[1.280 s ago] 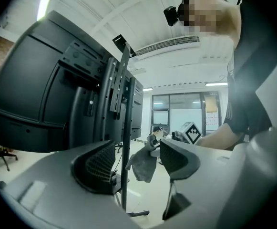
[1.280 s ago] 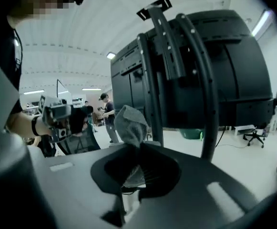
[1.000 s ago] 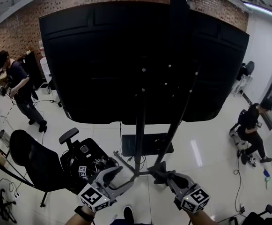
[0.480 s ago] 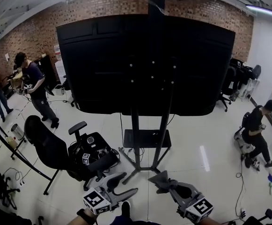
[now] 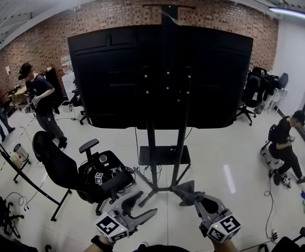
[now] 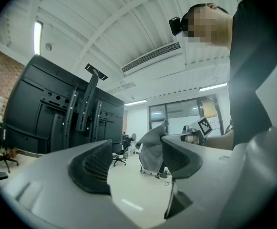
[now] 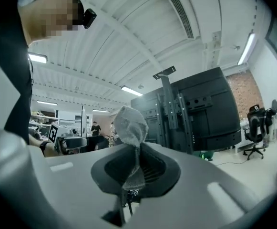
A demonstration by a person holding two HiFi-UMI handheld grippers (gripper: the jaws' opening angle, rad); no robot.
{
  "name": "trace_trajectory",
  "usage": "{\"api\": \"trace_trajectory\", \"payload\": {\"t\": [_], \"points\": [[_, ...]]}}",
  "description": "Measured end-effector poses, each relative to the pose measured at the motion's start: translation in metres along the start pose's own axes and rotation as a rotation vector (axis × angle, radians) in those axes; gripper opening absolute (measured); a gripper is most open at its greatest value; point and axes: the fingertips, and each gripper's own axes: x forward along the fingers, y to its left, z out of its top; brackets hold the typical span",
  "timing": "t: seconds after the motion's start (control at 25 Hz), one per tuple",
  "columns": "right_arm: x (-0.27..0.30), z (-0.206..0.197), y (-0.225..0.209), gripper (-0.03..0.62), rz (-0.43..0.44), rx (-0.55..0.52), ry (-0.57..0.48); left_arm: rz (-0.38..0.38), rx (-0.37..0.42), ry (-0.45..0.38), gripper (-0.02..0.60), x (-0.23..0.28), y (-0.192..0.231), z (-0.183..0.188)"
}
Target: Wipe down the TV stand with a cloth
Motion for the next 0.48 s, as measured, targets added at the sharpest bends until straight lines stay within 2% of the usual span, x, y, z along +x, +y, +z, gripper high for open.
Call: {"api": "trace_trajectory", "payload": {"t": [0.28,0.48], "points": [[0.008,0.002,0.024,0.020,-0.014,0.030,-0.013,0.001,-0.045,-0.019,0.373,-0.026,0.008,0.012],[0.011,-0.001,0.040,0.020,-0.016,0.025,0.000,0.035,-0.043,-0.011,0.374,-0.041,0.025,0.016]]}}
